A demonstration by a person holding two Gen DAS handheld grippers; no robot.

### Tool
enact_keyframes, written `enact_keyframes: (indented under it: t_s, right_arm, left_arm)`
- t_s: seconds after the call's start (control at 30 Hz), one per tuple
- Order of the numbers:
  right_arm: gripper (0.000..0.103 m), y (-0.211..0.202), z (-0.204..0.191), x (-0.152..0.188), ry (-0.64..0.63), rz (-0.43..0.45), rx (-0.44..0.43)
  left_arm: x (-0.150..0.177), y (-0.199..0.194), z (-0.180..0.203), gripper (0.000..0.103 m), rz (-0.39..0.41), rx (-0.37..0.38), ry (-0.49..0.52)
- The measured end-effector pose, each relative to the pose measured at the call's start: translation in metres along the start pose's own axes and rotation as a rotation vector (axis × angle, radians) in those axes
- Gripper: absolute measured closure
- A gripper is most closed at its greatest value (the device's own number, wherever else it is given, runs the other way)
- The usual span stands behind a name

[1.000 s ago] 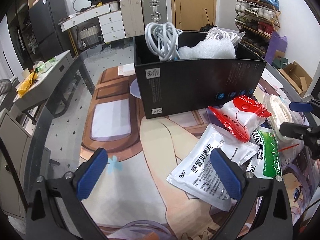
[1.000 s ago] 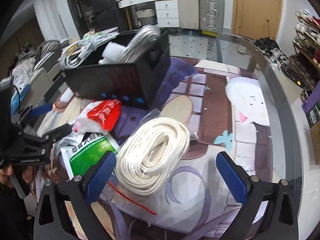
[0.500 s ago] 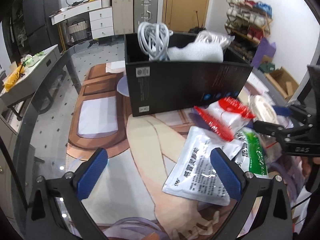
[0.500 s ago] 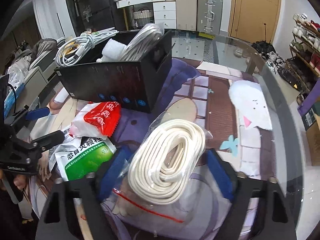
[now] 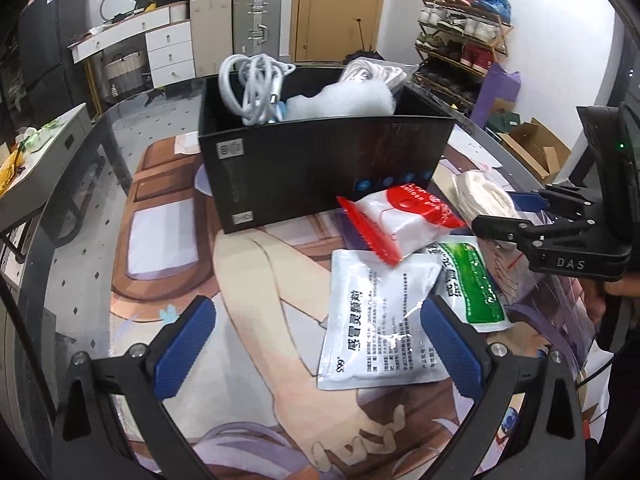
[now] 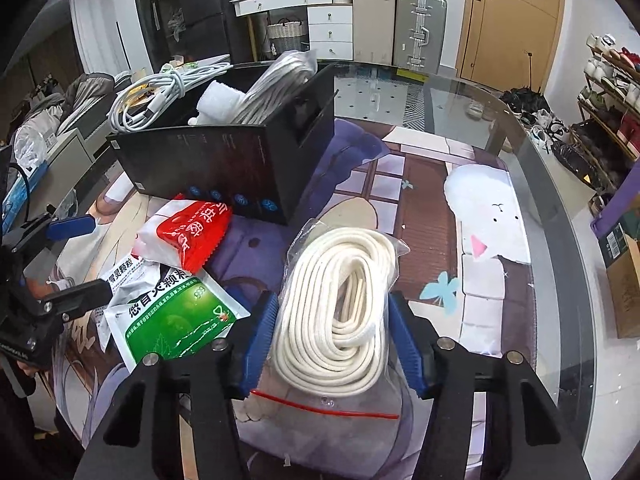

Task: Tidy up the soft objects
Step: 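Grasp the white medicine sachet with the left gripper while the right lifts the rope bag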

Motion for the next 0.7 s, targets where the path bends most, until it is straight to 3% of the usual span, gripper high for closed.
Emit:
enact_keyframes:
  t_s: [0.33,0.5,0.7]
  right_arm:
    - [0.047,-0.001,-0.001,0.001,-0.001,0.0,-0.006]
    - [0.047,-0.001,-0.002,0.001,-0.003,-0.001,-0.008]
    - [0.047,-0.001,-0.001,0.0,-0.003,-0.001,-0.009]
  left_arm:
    - [0.0,0.005,0.014,0.0,-0.019,0.026,0.027]
    - [0.006,0.016,0.005,0.0,-0.057,-0.054,0.037]
    - [0.007,0.017,0.004,0.0,-0.049,-0.06,0.031]
Point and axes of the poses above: each gripper's, at about its wrist camera, not at the fingertips, and y roughly the way its jaws point, z to its right, x to its underside, the point moved 9 cm from there along y, roughly the way its jaws point, and after that the axes turned 8 degrees about z, right-handed, at the moved point
